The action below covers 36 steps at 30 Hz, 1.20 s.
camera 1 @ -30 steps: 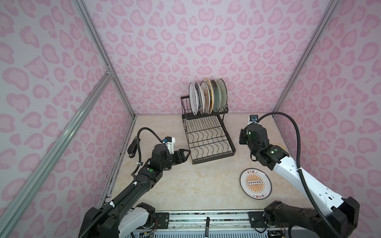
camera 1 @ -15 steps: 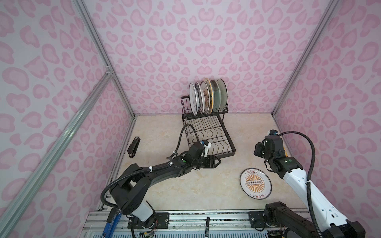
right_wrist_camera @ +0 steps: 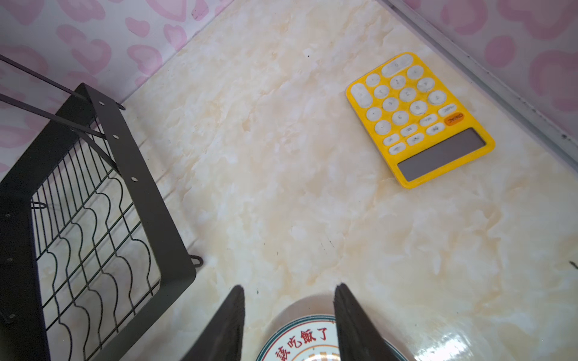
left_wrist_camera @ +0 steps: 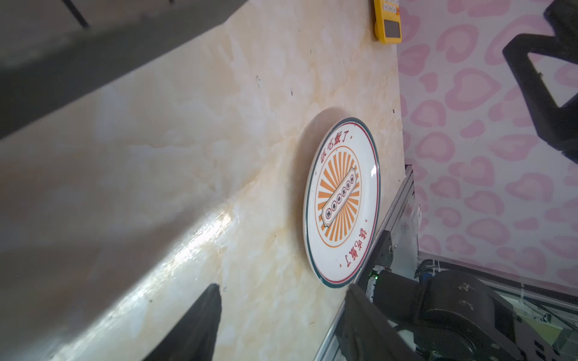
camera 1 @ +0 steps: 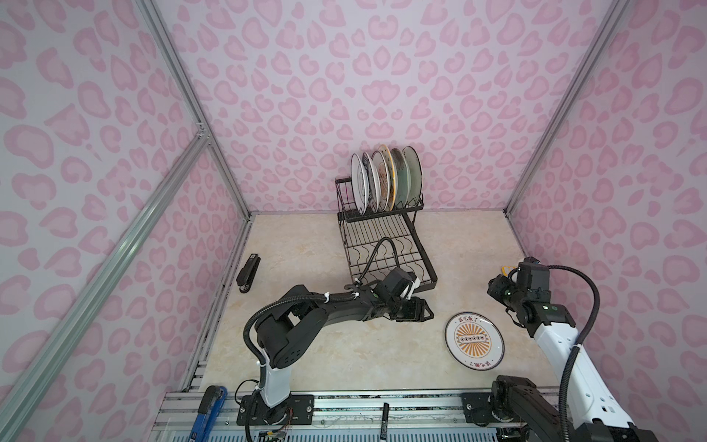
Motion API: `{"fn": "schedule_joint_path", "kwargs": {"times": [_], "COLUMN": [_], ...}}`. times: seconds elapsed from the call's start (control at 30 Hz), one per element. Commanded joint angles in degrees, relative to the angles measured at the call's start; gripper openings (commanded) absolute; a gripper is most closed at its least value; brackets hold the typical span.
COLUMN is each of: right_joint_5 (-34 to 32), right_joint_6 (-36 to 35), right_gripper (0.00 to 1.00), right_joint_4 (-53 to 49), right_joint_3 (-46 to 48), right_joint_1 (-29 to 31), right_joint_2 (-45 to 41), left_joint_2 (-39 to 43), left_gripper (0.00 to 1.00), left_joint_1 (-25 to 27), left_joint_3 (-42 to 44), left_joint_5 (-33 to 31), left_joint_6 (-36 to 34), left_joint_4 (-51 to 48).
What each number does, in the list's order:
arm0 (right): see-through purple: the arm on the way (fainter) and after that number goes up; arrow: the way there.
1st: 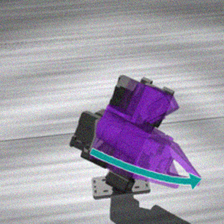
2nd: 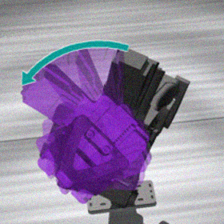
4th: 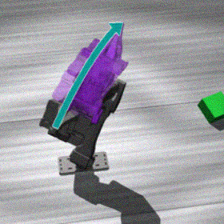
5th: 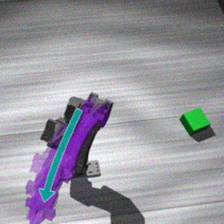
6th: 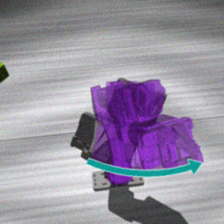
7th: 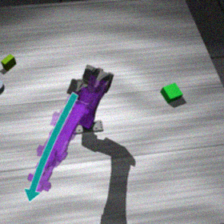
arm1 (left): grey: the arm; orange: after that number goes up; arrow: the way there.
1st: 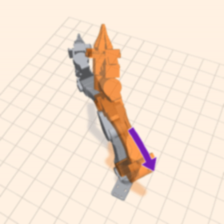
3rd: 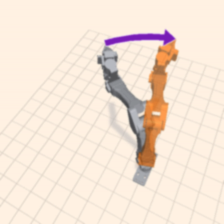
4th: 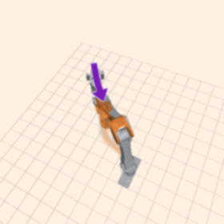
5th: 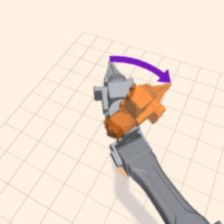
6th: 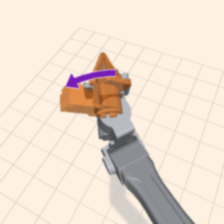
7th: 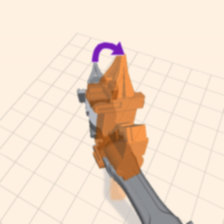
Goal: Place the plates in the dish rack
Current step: 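Move the left gripper over the sunburst plate while the right gripper approaches it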
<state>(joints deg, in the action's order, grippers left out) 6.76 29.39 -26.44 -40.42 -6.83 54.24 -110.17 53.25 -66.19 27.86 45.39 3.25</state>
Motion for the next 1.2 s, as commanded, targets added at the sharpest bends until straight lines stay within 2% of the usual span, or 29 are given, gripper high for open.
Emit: {"fn": "schedule_joint_path", "kwargs": {"times": [0.0, 0.23, 0.67, 0.87, 1.0, 1.17], "right_joint_5": [2.11, 4.25, 7.30, 8.69, 9.32, 9.76], "right_joint_6": [0.47, 1.43, 2.22, 2.62, 2.83, 3.04], "right_gripper": [0.47, 0.46, 0.46, 0.46, 0.45, 0.45], "right_joint_4": [1.69, 3.93, 4.81, 5.30, 5.26, 5.17], "right_joint_3": [0.83, 2.17, 1.30, 2.08, 2.64, 3.00], "right_joint_1": [-0.50, -0.99, -1.21, -1.38, -1.57, -1.78], "right_joint_2": [0.37, 1.49, 0.32, -1.20, -2.59, -3.63], "left_joint_2": [-2.23, -6.96, -13.83, -15.79, -16.96, -17.75], "left_gripper": [0.65, 0.65, 0.63, 0.62, 0.61, 0.59], "left_joint_1": [0.36, 2.15, 4.55, 4.66, 4.61, 5.23], "left_joint_3": [-2.35, -7.99, -15.61, -15.91, -15.90, -17.11], "left_joint_5": [2.96, 4.10, 4.15, 3.18, 4.70, 4.60], "left_joint_6": [0.46, 0.44, 6.80, 10.96, 13.23, 13.77], "left_joint_4": [-0.17, -3.62, -2.06, -1.39, 1.57, 1.28]}}
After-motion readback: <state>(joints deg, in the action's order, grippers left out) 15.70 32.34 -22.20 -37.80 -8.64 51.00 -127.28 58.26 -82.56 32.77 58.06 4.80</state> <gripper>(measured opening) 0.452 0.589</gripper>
